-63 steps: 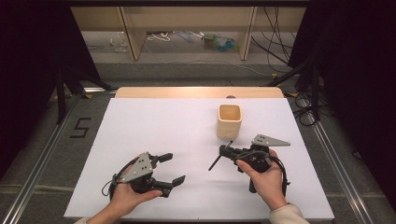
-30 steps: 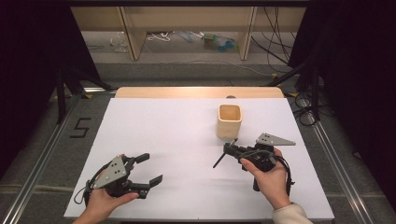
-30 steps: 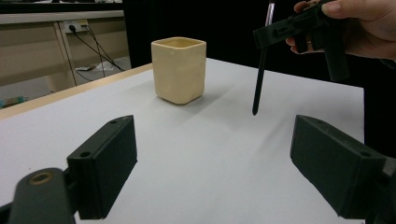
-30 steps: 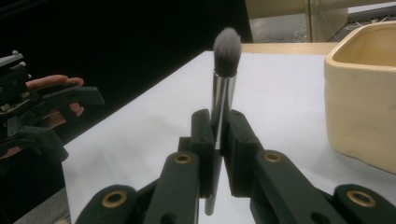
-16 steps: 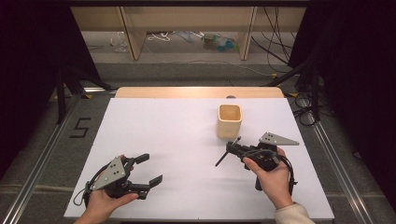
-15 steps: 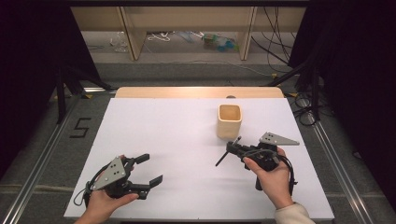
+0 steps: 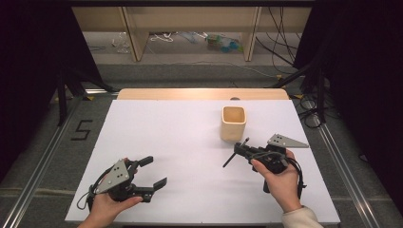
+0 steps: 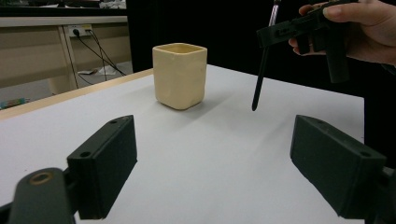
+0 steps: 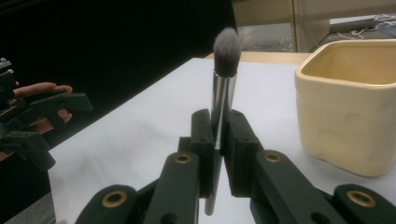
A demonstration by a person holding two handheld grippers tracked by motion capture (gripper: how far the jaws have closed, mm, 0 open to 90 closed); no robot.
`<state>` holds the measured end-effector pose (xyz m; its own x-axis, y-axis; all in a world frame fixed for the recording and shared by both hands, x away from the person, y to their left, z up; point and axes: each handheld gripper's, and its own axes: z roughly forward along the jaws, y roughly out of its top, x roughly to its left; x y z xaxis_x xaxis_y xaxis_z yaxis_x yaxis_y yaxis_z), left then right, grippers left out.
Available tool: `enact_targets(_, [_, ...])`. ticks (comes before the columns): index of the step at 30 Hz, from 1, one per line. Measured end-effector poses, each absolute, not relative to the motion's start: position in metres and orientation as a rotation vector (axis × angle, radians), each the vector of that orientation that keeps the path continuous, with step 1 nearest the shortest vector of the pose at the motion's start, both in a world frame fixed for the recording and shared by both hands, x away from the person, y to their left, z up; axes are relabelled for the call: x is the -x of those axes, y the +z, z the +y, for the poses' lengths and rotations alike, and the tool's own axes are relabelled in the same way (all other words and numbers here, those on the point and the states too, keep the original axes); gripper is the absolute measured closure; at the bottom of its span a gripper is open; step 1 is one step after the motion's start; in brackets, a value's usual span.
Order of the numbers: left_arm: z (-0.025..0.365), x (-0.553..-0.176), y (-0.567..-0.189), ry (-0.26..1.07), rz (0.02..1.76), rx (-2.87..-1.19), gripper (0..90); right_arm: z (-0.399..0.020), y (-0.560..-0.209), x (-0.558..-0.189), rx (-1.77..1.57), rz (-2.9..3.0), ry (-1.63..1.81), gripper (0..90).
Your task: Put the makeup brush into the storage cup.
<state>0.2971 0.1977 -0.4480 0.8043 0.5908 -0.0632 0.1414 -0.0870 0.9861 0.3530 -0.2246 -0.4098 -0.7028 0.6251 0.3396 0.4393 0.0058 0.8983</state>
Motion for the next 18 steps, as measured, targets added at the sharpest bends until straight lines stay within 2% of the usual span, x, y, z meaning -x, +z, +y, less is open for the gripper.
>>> enact_targets(18, [0.197, -0.298, -0.449, 0.405, 0.577, -1.639, 14.7, -0.237, -0.402, -0.354, -1.12, 2.059, 1.715, 83.8])
